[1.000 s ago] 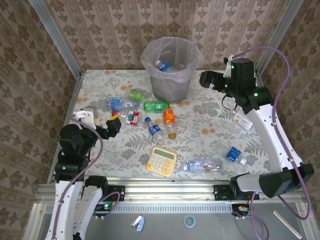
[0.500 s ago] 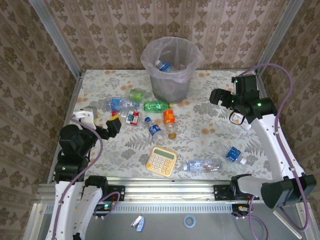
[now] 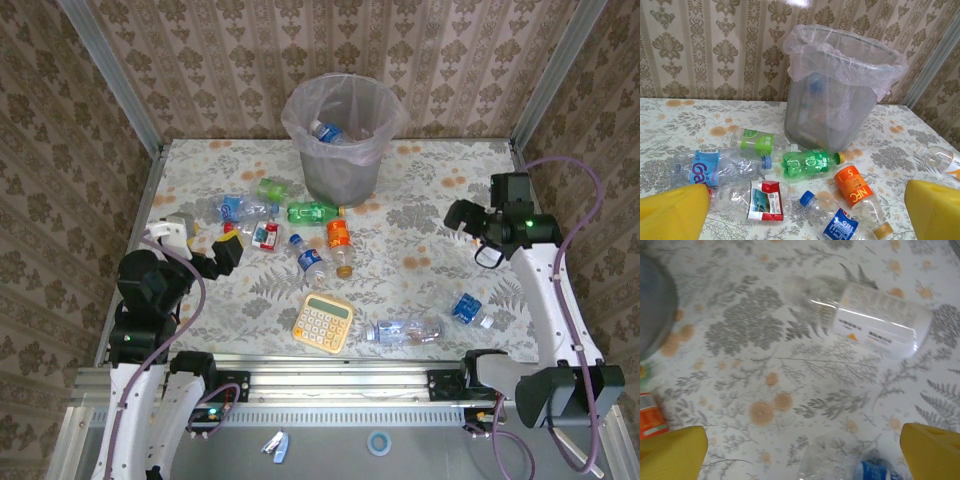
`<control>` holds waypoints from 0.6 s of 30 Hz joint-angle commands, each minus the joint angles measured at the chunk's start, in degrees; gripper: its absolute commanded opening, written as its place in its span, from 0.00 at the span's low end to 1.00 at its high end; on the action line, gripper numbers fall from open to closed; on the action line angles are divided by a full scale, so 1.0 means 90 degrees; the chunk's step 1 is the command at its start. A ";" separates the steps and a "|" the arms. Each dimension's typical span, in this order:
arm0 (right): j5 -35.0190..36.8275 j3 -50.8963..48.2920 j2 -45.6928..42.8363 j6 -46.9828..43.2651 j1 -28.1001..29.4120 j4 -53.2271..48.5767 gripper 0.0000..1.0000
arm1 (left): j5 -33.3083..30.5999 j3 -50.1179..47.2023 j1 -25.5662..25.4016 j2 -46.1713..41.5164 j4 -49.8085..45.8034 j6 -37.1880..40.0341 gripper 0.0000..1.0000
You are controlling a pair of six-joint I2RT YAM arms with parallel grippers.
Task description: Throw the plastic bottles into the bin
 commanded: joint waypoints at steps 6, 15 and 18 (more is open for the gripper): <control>0.0403 -0.0562 -0.0064 0.0055 -0.0523 -0.0037 1.00 | 0.0112 -0.0066 -0.0021 -0.0105 0.0215 -0.0094 1.00; -0.0039 -0.0790 0.0381 -0.0187 -0.1160 0.0857 1.00 | 0.0141 -0.0055 -0.0021 -0.0107 0.0203 -0.0075 1.00; 0.0102 -0.0596 0.0570 -0.0883 -0.1144 0.1004 1.00 | 0.0141 -0.0058 -0.0019 -0.0107 0.0202 -0.0075 1.00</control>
